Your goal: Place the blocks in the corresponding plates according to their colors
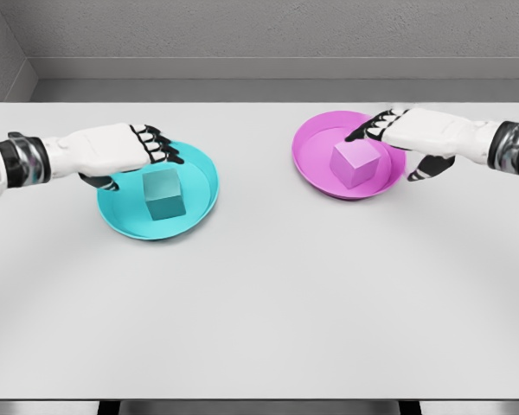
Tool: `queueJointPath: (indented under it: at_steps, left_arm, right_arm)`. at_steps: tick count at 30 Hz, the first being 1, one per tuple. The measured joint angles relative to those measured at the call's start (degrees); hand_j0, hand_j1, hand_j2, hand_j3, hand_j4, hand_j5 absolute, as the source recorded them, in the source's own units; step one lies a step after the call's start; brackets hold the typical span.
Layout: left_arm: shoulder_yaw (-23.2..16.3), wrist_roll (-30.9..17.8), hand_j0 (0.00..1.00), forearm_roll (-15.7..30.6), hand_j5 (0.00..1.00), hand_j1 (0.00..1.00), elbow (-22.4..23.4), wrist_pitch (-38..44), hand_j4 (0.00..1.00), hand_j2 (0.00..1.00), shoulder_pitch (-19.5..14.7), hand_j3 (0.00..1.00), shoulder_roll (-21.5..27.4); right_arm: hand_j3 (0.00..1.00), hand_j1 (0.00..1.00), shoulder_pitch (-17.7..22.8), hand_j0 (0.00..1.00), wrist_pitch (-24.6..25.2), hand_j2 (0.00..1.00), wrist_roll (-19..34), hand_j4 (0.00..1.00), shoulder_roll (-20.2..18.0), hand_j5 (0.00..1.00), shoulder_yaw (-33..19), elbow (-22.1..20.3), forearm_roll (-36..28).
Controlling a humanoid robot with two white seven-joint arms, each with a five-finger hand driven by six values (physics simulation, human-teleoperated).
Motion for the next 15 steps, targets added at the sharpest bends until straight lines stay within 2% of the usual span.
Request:
queueJointPath:
  at_steps: [3,6,9,15]
  left_arm:
    - [1.5,0.0,1.00,4.3,1.00,1.00,-0.2,0.0,1.00,1.00,0.9,1.00,2.6]
    - [2.8,0.0,1.00,7.4,1.00,1.00,-0.2,0.0,1.00,1.00,1.1,1.00,4.2]
    - [3.8,-0.1,1.00,10.7,1.00,1.00,0.0,0.0,1.00,1.00,3.3,1.00,5.8]
    - [5.6,-0.1,1.00,13.1,1.00,1.00,0.2,0.0,1.00,1.00,5.4,1.00,8.1]
  right_arm:
    - [1.00,1.00,7.8,1.00,-5.2,1.00,0.0,1.00,-2.0,1.00,-4.4,-0.1,-2.2]
    - [1.00,1.00,8.4,1.00,-7.1,1.00,0.0,1.00,-3.2,1.00,-6.9,0.0,-4.2]
    - [1.00,1.00,9.5,1.00,-7.8,1.00,0.0,1.00,-3.9,1.00,-7.8,0.2,-5.0]
    - [1.00,1.00,10.7,1.00,-8.1,1.00,0.0,1.00,-5.2,1.00,-8.6,0.6,-5.5]
